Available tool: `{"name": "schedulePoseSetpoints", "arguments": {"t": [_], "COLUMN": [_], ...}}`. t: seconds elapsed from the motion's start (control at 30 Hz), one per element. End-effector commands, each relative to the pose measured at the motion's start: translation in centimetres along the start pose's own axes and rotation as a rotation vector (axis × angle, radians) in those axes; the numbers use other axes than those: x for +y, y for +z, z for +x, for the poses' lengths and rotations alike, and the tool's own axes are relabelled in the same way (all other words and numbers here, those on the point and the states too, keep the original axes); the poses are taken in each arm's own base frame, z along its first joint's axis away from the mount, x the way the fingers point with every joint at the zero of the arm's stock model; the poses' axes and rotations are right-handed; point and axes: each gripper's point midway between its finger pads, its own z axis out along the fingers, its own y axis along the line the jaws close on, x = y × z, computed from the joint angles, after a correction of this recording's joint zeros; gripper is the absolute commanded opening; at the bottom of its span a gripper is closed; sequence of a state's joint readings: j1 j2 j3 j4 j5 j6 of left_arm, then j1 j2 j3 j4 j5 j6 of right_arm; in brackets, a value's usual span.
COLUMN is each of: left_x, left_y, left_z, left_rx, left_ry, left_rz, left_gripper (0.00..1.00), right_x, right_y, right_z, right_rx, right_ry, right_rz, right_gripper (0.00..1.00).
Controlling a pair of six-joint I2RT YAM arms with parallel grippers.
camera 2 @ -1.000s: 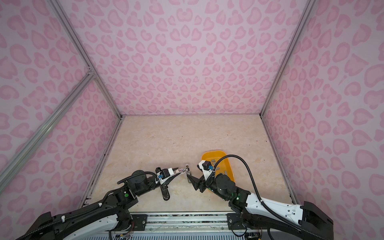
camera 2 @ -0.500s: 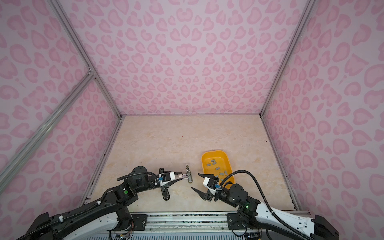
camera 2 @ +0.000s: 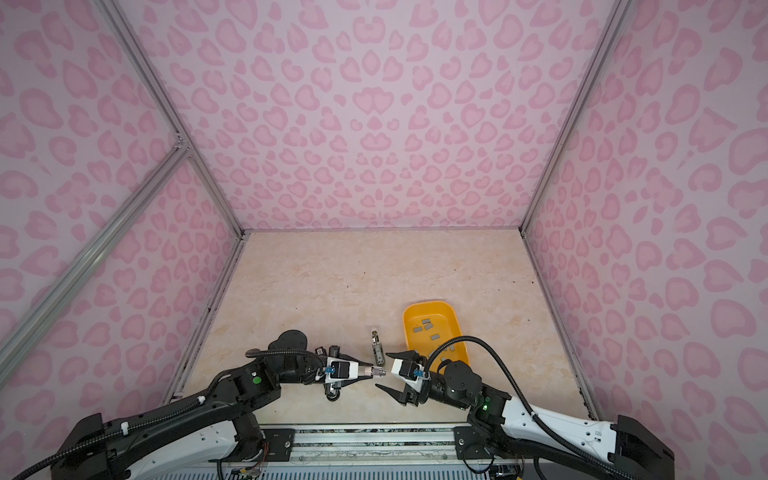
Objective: Load the staples into the stapler
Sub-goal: 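Grasp the pink stapler with the right gripper from the left gripper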
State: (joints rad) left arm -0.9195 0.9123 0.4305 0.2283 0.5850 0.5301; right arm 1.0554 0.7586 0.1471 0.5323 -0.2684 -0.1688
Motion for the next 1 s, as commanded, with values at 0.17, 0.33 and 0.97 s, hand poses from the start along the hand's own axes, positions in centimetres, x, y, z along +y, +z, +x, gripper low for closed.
{"name": "schedulePoseSetpoints", "arguments": {"t": [0.17,0.33,0.97], "left_x": [-0.6,-0.6,-0.2], "left_y": [-0.2,-0.4,-0.5], "left_z": [-1.5,-1.7,-1.7], "left_rx": [-0.051,-0.057,-0.054], "left_ry": [0.043,0.047,0.046], "left_rz": [0.037,0.032,0.01], "left_gripper": [0.03,0.03,0.03], "right_x": [1.4,1.6,1.4], "right_y": [3.2,4.7,3.3], "right_z": [1.6,2.9,1.8], "right_rx": [0.128,0.195,0.105], "right_ry": [-0.04,-0.044,-0.073], "right_rz": [-0.093,-0.117,-0.085], "right_gripper": [0.7,0.59,0.49]}}
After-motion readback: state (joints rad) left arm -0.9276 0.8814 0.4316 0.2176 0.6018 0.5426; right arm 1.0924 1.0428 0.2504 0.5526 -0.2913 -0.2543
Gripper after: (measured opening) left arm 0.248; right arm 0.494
